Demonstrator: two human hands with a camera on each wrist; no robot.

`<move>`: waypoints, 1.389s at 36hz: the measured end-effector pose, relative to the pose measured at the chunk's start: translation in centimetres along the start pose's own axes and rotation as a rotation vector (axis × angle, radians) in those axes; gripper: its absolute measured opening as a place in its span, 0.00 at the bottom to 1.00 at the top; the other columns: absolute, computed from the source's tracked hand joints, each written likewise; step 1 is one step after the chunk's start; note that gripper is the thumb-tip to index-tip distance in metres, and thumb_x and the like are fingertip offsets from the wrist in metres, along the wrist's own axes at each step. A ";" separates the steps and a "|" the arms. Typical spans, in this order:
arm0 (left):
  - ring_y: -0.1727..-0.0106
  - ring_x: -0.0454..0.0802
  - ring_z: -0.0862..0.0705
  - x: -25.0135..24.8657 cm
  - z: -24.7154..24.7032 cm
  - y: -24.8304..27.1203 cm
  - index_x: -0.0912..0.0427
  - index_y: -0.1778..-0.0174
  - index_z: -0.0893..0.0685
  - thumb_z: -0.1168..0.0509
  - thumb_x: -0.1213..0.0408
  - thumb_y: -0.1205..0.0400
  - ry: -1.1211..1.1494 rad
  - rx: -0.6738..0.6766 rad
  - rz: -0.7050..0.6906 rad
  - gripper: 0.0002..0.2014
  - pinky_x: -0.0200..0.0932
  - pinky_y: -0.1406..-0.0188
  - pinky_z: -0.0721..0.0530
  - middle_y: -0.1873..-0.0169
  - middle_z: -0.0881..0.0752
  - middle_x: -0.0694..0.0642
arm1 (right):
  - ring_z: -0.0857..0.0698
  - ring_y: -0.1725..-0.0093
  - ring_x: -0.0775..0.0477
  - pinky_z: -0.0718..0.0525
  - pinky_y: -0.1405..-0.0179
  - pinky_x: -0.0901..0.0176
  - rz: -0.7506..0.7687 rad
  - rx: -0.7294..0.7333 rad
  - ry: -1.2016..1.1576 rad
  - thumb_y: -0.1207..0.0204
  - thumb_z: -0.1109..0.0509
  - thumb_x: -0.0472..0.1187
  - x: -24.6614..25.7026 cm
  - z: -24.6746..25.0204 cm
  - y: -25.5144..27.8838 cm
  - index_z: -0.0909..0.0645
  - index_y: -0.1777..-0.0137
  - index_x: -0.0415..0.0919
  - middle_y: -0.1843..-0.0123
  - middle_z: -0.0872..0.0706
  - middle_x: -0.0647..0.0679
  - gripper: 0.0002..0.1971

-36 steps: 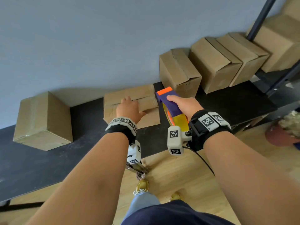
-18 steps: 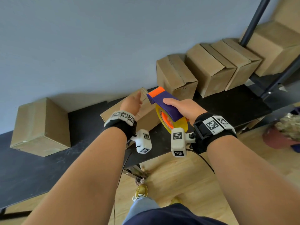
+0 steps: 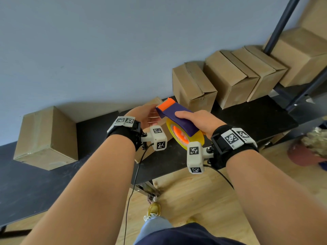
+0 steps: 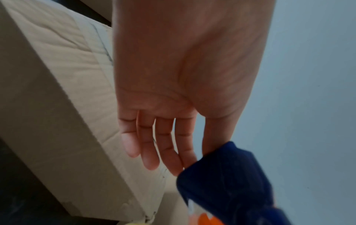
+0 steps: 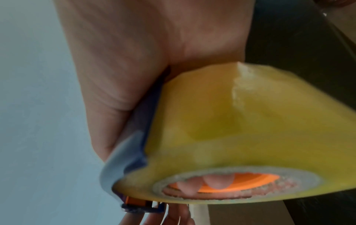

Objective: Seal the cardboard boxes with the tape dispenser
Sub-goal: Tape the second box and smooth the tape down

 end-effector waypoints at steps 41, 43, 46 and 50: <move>0.60 0.55 0.20 -10.0 4.9 -6.3 0.62 0.69 0.19 0.36 0.64 0.19 -0.571 -0.408 -0.268 0.12 0.44 0.57 0.21 0.62 0.17 0.60 | 0.13 0.53 0.46 0.17 0.53 0.57 -0.156 -0.130 0.049 0.29 0.25 0.61 0.7 3.4 0.5 0.20 0.52 0.44 0.53 0.12 0.46 0.21; 0.58 0.54 0.19 -10.0 4.6 -7.1 0.62 0.61 0.16 0.35 0.63 0.19 -0.600 -0.390 -0.256 0.08 0.44 0.56 0.21 0.60 0.16 0.58 | 0.13 0.51 0.46 0.17 0.50 0.56 -0.170 -0.139 0.049 0.29 0.25 0.61 0.8 3.3 0.1 0.20 0.50 0.44 0.52 0.12 0.45 0.22; 0.60 0.54 0.21 -9.9 4.5 -8.5 0.58 0.70 0.24 0.35 0.63 0.19 -0.682 -0.381 -0.249 0.12 0.42 0.59 0.24 0.63 0.19 0.57 | 0.13 0.49 0.44 0.16 0.44 0.53 -0.200 -0.140 0.033 0.30 0.24 0.61 0.6 3.0 -0.6 0.19 0.43 0.42 0.49 0.12 0.43 0.26; 0.61 0.53 0.22 -9.6 4.2 -10.1 0.57 0.72 0.28 0.35 0.64 0.20 -0.752 -0.363 -0.245 0.15 0.40 0.70 0.27 0.68 0.22 0.55 | 0.12 0.48 0.44 0.16 0.43 0.52 -0.233 -0.144 0.009 0.31 0.23 0.61 0.3 2.7 -1.4 0.19 0.38 0.40 0.46 0.11 0.42 0.29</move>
Point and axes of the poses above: each hand's wrist, its own y-axis away from the middle knuckle, its own z-axis out of the back of the hand, x = y × z, the point moved 10 cm from there along -y, towards the middle knuckle
